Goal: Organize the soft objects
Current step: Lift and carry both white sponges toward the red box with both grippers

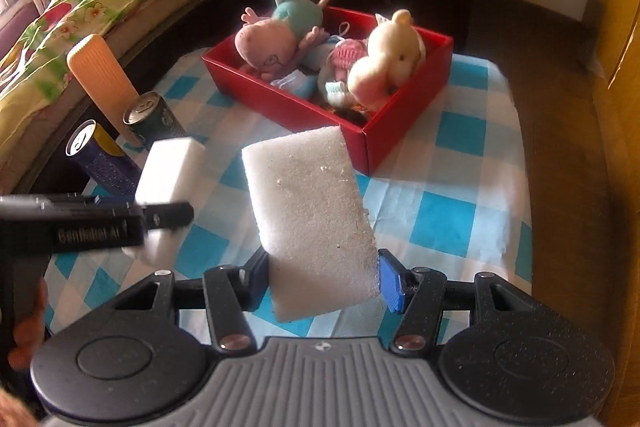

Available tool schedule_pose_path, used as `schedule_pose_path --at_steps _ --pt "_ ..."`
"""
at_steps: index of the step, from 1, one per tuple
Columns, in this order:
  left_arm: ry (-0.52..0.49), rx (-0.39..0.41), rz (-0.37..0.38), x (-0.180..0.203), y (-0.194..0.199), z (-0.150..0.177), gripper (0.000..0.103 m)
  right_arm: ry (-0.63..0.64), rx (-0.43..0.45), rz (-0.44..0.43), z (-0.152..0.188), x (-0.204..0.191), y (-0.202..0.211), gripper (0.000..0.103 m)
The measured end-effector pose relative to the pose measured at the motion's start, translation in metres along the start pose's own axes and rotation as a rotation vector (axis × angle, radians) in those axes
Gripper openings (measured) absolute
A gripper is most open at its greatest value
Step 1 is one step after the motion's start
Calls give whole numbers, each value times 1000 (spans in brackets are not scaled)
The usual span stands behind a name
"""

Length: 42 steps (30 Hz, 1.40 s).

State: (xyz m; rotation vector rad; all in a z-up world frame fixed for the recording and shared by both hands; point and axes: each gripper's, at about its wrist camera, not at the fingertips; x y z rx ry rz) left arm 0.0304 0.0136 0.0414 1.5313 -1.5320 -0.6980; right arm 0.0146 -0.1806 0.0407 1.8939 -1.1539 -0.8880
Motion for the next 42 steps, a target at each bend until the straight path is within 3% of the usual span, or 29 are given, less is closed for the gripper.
schedule_pose_path --at_steps 16,25,42 --pt "-76 154 -80 14 18 -39 59 -112 169 -29 -36 15 31 33" --pt "-136 192 -65 40 17 -57 59 -157 217 -34 -49 28 37 34" --pt "-158 232 -53 48 18 -88 59 -180 321 -40 -84 17 39 34"
Point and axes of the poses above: each gripper's, at about its wrist camera, not at the fingertips, and y roughly against the way its jaws point, x to its right, z to its underside, and after that the axes turned 1 degree about -x, right-handed
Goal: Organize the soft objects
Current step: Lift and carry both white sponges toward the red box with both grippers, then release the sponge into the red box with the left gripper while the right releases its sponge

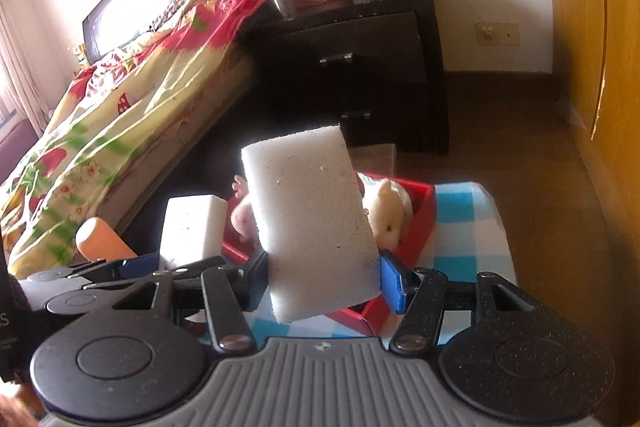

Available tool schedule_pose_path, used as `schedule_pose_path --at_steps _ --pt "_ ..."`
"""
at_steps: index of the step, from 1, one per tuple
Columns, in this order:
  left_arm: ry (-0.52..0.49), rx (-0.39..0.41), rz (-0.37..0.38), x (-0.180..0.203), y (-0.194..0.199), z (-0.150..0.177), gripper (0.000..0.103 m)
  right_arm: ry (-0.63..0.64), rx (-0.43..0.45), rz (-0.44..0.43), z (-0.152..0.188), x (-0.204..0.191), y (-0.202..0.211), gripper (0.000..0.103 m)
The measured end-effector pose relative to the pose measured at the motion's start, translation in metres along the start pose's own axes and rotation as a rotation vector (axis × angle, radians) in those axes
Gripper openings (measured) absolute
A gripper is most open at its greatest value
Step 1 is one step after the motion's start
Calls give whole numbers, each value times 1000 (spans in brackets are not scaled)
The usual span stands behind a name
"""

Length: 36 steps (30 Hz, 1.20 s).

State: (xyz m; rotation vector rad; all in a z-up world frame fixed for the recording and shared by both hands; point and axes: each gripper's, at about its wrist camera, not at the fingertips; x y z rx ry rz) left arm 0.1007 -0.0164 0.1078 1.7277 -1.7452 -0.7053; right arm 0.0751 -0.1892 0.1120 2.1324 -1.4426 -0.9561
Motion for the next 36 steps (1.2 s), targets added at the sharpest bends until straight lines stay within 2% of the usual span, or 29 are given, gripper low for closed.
schedule_pose_path --at_steps 15,29,36 --pt "-28 21 -38 4 -22 -23 59 1 38 30 -16 -7 -25 35" --pt "-43 27 -60 7 -44 -37 60 9 36 52 -28 -3 -46 35" --pt "-35 7 -71 7 -68 -43 60 13 23 79 -33 2 -69 37"
Point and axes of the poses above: each gripper's, at about its wrist camera, not at the fingertips, and y roughly against the way its jaws point, x to its right, z to its underside, and after that the axes turned 1 degree about -x, right-handed
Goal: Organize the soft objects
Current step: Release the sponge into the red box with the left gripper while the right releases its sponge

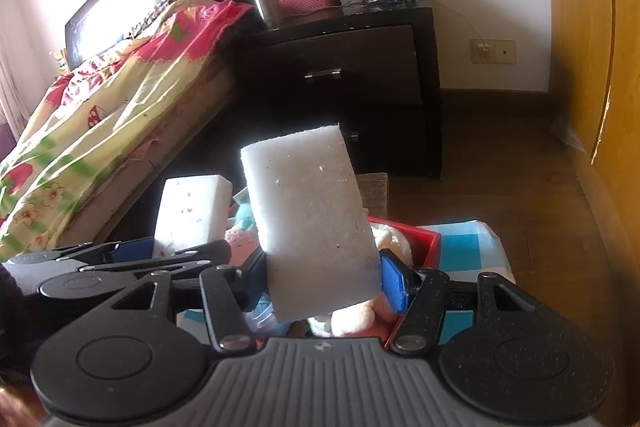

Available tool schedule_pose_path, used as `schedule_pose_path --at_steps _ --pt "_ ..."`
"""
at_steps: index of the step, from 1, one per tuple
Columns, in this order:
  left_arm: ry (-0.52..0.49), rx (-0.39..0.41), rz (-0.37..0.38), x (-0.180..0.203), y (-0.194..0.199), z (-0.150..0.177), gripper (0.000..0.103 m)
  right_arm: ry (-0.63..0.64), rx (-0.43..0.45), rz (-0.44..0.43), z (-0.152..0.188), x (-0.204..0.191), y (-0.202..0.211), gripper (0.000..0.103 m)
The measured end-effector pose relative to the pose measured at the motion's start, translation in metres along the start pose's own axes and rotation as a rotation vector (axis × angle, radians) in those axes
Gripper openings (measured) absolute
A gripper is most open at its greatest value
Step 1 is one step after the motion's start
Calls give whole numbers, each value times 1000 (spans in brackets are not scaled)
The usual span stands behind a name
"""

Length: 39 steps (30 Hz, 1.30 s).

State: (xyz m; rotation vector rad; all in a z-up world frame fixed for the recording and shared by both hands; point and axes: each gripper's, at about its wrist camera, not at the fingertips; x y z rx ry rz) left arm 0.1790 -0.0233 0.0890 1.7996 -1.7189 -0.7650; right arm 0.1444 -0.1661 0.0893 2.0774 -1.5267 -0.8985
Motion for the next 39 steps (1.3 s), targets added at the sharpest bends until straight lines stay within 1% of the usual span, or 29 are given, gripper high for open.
schedule_pose_path --at_steps 4,6,8,9,10,11,13,18,22,29,35,39 --pt "11 -44 8 -3 -24 2 60 1 -23 23 1 4 -21 38" --pt "24 -66 12 -6 -35 3 62 4 -36 28 2 7 -33 39" --pt "44 -86 13 -11 -43 5 71 -4 -46 37 3 10 -44 40" --pt "53 -91 12 -13 -45 5 73 -14 -54 31 3 12 -50 41" --pt "60 -94 14 -15 -47 5 78 -22 -57 25 3 14 -52 43" --pt "66 -94 16 -18 -48 5 79 -30 -58 20 2 16 -54 46" --pt "81 -97 21 -22 -48 4 79 -37 -55 7 0 17 -57 49" --pt "105 -97 23 -27 -45 2 79 -85 -67 -49 0 19 -61 50" --pt "82 -86 10 -24 -37 2 79 -102 -60 -47 0 20 -55 50" --pt "92 -57 4 -25 -11 2 79 -108 -27 -17 -2 21 -28 50" --pt "98 -40 -13 -24 10 12 79 -80 2 24 0 17 0 50" --pt "125 -34 4 -27 28 22 80 -74 9 31 8 13 15 50"
Point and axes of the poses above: each gripper's, at about its wrist camera, not at the fingertips, and y roughly against the way its jaws point, x to its right, z to its underside, and after that the axes turned 1 degree about -x, right-handed
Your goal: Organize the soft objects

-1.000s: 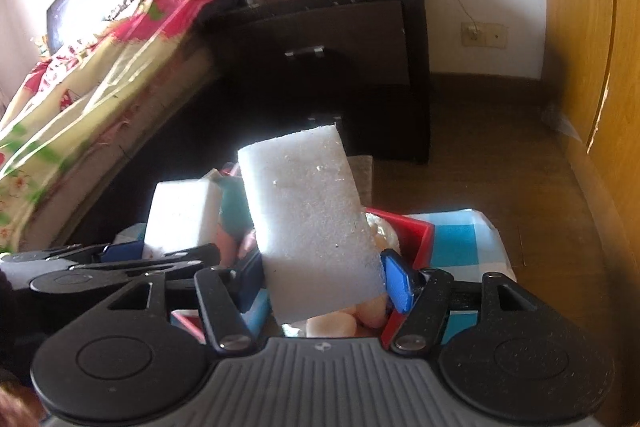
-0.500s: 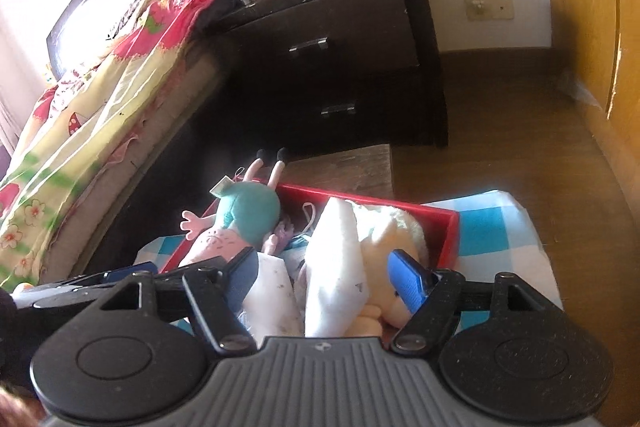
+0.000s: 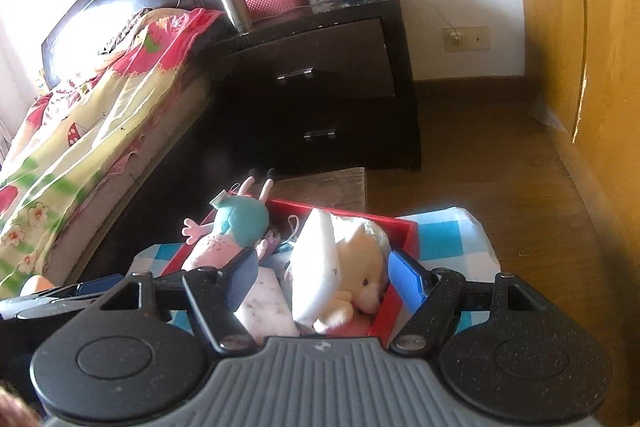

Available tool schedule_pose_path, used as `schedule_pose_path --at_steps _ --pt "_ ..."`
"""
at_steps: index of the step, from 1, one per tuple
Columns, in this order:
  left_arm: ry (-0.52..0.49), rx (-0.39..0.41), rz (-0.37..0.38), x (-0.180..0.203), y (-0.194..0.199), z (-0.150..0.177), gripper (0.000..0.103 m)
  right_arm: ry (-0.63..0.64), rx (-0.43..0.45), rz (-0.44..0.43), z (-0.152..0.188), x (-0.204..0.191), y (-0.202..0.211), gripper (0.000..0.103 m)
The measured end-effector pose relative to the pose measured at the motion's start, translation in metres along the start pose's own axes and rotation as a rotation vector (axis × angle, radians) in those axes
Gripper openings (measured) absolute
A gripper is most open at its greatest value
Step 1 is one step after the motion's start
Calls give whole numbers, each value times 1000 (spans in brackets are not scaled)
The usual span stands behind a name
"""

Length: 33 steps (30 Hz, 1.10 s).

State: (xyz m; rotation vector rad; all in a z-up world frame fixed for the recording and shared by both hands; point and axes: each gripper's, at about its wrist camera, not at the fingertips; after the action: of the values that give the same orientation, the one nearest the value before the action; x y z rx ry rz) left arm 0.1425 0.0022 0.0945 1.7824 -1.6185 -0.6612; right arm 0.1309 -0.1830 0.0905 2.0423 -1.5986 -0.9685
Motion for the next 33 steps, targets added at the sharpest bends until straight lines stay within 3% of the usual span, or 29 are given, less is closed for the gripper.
schedule_pose_path --at_steps 15,33 --pt "-34 27 12 -7 57 44 82 20 5 9 51 -10 53 51" --pt "-71 49 -8 -14 80 65 83 72 29 -16 74 -25 82 51"
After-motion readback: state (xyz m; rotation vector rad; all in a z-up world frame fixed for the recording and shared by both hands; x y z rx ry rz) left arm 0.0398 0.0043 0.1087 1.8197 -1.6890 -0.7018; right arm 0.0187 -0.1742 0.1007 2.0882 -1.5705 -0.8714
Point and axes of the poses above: each gripper's, at about its wrist camera, not at the fingertips, and y roughly against the way its jaws point, x to its right, z to its underside, and after that the axes turned 1 degree about -x, right-handed
